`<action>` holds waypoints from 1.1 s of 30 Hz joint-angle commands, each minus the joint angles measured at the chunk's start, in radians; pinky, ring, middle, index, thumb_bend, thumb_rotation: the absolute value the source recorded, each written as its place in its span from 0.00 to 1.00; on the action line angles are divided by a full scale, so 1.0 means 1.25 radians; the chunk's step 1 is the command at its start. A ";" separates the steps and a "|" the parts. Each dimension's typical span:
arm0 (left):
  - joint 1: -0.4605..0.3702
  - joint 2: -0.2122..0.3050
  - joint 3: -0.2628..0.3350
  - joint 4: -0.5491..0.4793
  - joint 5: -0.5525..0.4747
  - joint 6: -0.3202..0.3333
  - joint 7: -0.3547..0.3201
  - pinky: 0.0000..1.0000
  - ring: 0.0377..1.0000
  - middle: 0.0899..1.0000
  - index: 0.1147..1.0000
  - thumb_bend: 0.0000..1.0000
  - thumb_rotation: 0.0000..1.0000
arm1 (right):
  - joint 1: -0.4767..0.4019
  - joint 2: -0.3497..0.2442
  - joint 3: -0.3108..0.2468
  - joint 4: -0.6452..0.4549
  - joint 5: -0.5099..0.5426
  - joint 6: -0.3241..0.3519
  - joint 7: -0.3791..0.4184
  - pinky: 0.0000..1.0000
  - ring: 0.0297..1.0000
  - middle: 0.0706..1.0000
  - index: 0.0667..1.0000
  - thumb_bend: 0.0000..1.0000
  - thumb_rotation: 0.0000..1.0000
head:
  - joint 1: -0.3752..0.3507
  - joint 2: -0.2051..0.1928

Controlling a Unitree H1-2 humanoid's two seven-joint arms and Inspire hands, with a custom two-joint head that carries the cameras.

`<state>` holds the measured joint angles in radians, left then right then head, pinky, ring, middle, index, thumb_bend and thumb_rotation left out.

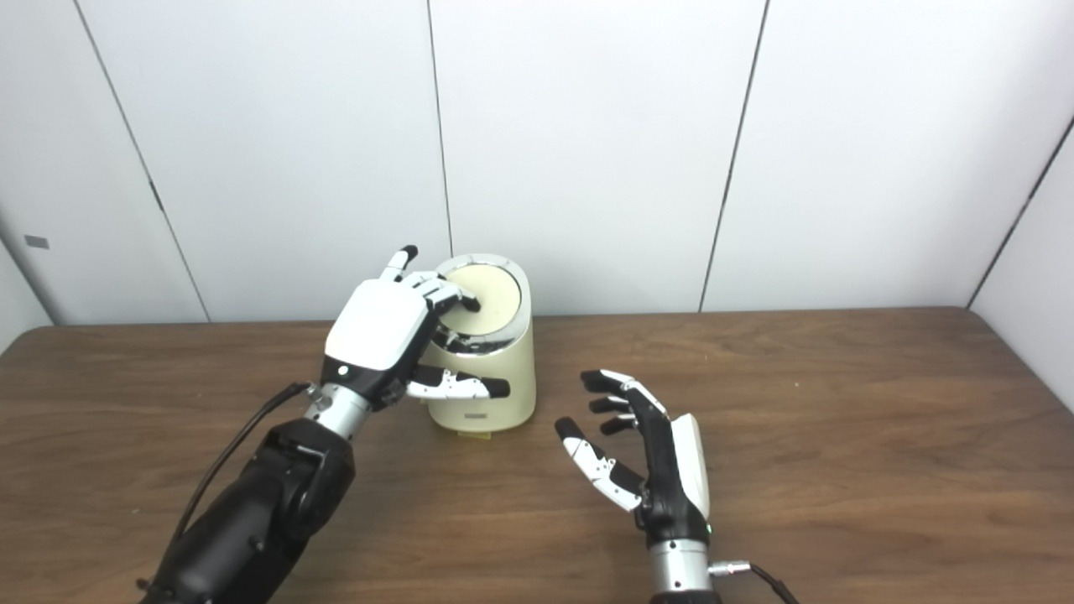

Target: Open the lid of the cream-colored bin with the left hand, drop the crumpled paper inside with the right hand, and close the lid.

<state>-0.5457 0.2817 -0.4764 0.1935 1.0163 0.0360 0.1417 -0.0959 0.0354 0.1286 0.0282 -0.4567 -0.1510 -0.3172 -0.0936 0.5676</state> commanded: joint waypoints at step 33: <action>0.118 -0.135 0.334 -0.315 -0.529 -0.112 -0.124 0.72 0.81 0.80 0.79 0.25 0.98 | -0.027 -0.003 -0.001 0.082 0.008 -0.076 -0.021 0.53 0.64 0.68 0.68 0.30 0.41 | 0.013 -0.031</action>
<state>-0.4034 0.1053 -0.1073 -0.1923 0.5133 -0.0209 -0.0399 -0.1380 0.0401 0.1293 0.0791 -0.4392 -0.2065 -0.3354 -0.0767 0.5277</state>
